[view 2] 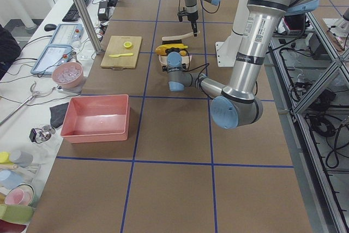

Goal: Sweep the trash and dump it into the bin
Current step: 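Sweep the corn, ginger and potato toward the dustpan with the brush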

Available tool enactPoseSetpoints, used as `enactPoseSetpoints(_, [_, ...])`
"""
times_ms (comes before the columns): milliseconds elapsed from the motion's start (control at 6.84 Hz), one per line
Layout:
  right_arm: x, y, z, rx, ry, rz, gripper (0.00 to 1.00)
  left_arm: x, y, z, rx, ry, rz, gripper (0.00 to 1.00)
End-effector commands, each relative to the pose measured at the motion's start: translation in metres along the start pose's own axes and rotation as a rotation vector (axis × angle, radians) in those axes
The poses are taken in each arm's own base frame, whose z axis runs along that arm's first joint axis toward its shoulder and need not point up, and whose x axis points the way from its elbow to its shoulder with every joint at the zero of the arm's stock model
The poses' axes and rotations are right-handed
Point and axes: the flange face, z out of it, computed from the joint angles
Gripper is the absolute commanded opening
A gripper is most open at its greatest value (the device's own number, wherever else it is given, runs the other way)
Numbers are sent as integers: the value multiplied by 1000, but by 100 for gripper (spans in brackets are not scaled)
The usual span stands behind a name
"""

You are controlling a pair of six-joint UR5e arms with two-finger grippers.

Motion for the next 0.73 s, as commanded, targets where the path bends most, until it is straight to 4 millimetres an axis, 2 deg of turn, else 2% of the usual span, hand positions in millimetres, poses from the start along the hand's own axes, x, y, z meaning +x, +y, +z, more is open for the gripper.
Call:
enactPoseSetpoints(0, [-6,1,-1,1,-7,-4,0,0,0,0,-1,-1,-1,98])
enactPoseSetpoints(585, [-21,-4,-5,9,-23,7,0,-1,1,2,-4,-1,-2,98])
